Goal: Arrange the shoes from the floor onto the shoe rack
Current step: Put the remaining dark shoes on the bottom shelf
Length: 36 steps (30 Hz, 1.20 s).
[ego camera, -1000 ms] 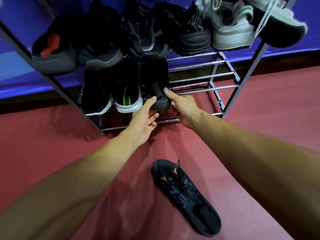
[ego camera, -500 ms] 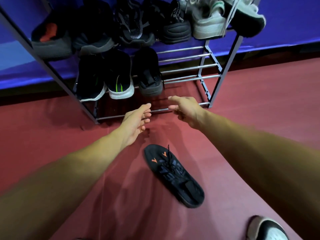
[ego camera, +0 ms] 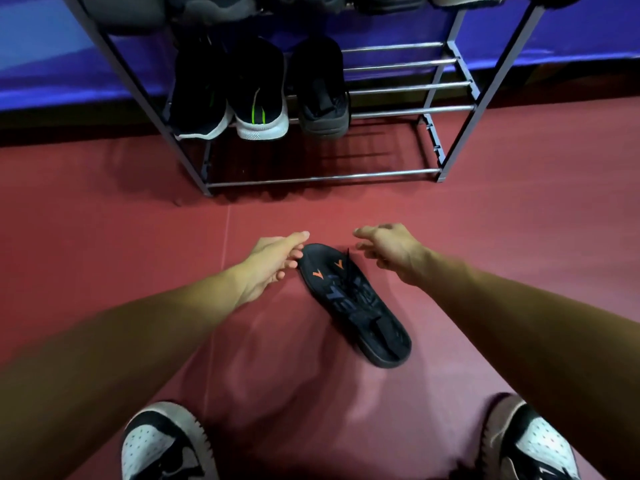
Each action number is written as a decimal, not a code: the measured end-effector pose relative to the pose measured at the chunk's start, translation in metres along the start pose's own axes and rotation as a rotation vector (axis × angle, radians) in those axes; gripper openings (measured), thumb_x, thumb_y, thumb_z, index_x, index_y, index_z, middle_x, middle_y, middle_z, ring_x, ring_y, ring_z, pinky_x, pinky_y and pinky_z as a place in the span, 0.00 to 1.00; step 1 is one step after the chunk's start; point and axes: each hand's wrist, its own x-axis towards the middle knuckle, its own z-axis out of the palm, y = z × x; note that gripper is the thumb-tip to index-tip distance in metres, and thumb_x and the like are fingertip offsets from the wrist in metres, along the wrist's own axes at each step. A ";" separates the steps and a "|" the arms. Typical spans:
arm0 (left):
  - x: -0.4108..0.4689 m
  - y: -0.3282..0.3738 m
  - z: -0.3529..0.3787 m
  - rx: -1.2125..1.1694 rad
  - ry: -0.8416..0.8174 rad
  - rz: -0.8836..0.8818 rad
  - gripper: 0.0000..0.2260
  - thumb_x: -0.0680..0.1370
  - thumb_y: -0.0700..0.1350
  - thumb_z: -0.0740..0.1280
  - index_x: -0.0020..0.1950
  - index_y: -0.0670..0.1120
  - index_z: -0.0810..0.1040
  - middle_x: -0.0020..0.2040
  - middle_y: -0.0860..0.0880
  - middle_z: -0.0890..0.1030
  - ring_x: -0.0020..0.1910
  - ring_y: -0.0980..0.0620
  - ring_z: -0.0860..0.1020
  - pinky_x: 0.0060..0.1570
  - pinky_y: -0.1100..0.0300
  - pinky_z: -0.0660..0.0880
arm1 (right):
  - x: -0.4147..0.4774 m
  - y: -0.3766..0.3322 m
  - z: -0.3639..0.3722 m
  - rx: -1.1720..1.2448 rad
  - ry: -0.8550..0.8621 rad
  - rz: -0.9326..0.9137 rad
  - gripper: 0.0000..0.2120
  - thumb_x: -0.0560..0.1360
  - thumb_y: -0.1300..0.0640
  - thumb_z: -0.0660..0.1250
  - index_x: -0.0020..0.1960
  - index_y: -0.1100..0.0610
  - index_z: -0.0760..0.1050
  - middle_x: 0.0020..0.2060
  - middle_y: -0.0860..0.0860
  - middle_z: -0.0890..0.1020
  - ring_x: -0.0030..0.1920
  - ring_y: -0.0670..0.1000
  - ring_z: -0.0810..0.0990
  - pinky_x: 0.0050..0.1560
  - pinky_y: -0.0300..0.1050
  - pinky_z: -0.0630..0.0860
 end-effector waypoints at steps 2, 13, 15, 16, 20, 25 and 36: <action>0.003 -0.010 -0.001 0.063 0.018 -0.037 0.17 0.76 0.60 0.70 0.53 0.46 0.82 0.46 0.53 0.83 0.39 0.57 0.76 0.35 0.64 0.67 | 0.000 0.015 0.004 -0.107 -0.008 0.029 0.15 0.77 0.52 0.70 0.57 0.62 0.77 0.44 0.55 0.83 0.37 0.51 0.76 0.30 0.38 0.65; 0.007 -0.049 0.018 0.237 -0.142 -0.208 0.17 0.77 0.61 0.69 0.57 0.51 0.78 0.54 0.51 0.83 0.54 0.55 0.82 0.41 0.63 0.72 | 0.026 0.038 0.010 -0.488 -0.014 0.118 0.15 0.67 0.54 0.77 0.50 0.61 0.85 0.46 0.58 0.87 0.49 0.58 0.86 0.53 0.50 0.83; 0.010 -0.046 0.023 0.217 -0.146 -0.215 0.16 0.77 0.60 0.69 0.55 0.50 0.78 0.53 0.50 0.83 0.54 0.54 0.82 0.43 0.62 0.73 | 0.029 0.039 0.012 -0.517 -0.030 0.119 0.15 0.67 0.54 0.77 0.51 0.61 0.85 0.46 0.57 0.87 0.48 0.57 0.86 0.52 0.50 0.83; 0.011 -0.044 0.024 0.204 -0.142 -0.220 0.15 0.77 0.59 0.70 0.53 0.49 0.77 0.53 0.49 0.83 0.55 0.53 0.82 0.43 0.62 0.73 | 0.028 0.040 0.011 -0.522 -0.037 0.121 0.14 0.68 0.54 0.77 0.50 0.61 0.85 0.45 0.57 0.87 0.47 0.57 0.86 0.51 0.49 0.83; 0.014 -0.041 0.026 0.199 -0.121 -0.237 0.12 0.78 0.58 0.69 0.50 0.49 0.75 0.52 0.48 0.83 0.55 0.52 0.82 0.41 0.62 0.72 | 0.031 0.044 0.010 -0.455 -0.056 0.107 0.13 0.66 0.55 0.73 0.48 0.61 0.84 0.43 0.55 0.86 0.47 0.57 0.85 0.51 0.48 0.83; 0.019 -0.044 0.023 0.283 -0.120 -0.227 0.15 0.78 0.58 0.67 0.58 0.52 0.69 0.49 0.48 0.86 0.46 0.53 0.83 0.37 0.62 0.71 | 0.025 0.030 0.002 -0.449 -0.143 0.100 0.05 0.76 0.66 0.68 0.44 0.59 0.74 0.30 0.52 0.76 0.25 0.47 0.73 0.19 0.32 0.65; 0.015 -0.029 0.025 0.506 0.020 -0.111 0.35 0.72 0.56 0.73 0.73 0.46 0.62 0.65 0.45 0.77 0.63 0.45 0.76 0.60 0.53 0.73 | 0.008 0.015 0.011 -0.686 -0.196 -0.053 0.07 0.69 0.58 0.74 0.46 0.60 0.83 0.37 0.53 0.79 0.39 0.52 0.75 0.39 0.42 0.72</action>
